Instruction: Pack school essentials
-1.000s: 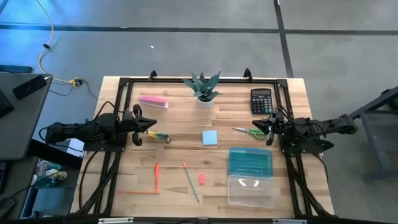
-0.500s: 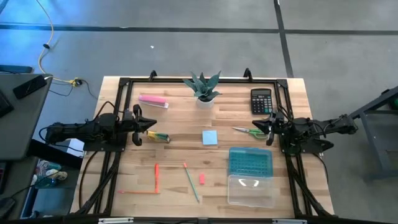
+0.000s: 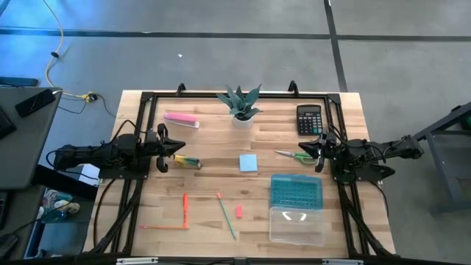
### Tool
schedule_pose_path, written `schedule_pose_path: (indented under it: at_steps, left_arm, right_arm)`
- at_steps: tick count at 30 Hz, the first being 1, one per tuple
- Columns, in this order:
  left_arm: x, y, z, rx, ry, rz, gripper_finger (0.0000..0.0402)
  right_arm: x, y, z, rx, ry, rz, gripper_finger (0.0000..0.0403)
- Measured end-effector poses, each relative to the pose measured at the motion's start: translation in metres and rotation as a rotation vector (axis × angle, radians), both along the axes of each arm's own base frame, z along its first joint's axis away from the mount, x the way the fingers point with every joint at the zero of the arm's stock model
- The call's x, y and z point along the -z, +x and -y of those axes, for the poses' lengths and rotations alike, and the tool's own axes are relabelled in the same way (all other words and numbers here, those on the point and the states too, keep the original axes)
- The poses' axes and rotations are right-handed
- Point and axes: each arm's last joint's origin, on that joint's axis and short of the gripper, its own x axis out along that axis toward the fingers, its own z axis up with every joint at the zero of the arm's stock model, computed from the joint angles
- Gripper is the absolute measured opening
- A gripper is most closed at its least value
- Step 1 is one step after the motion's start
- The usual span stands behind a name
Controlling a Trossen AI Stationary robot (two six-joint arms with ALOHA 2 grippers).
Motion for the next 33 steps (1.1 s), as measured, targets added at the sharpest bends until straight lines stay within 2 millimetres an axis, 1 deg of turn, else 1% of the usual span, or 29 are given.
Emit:
schedule_pose_path:
  at_steps: [23, 26, 33]
  left_arm:
    - [0.0001, 0.0000, 0.0000, -0.001, 0.000, -0.001, 0.0000]
    - [0.0000, -0.0001, -0.0003, -0.011, 0.028, -0.008, 0.0000]
    - [0.0000, 0.0000, -0.0001, -0.005, 0.032, -0.010, 0.0000]
  right_arm:
    - [0.0000, 0.0000, 0.0000, 0.000, 0.000, 0.000, 0.0000]
    - [0.0000, 0.0000, 0.0000, 0.000, 0.000, 0.000, 0.0000]
    - [0.0000, 0.0000, 0.0000, 0.000, 0.000, 0.000, 0.0000]
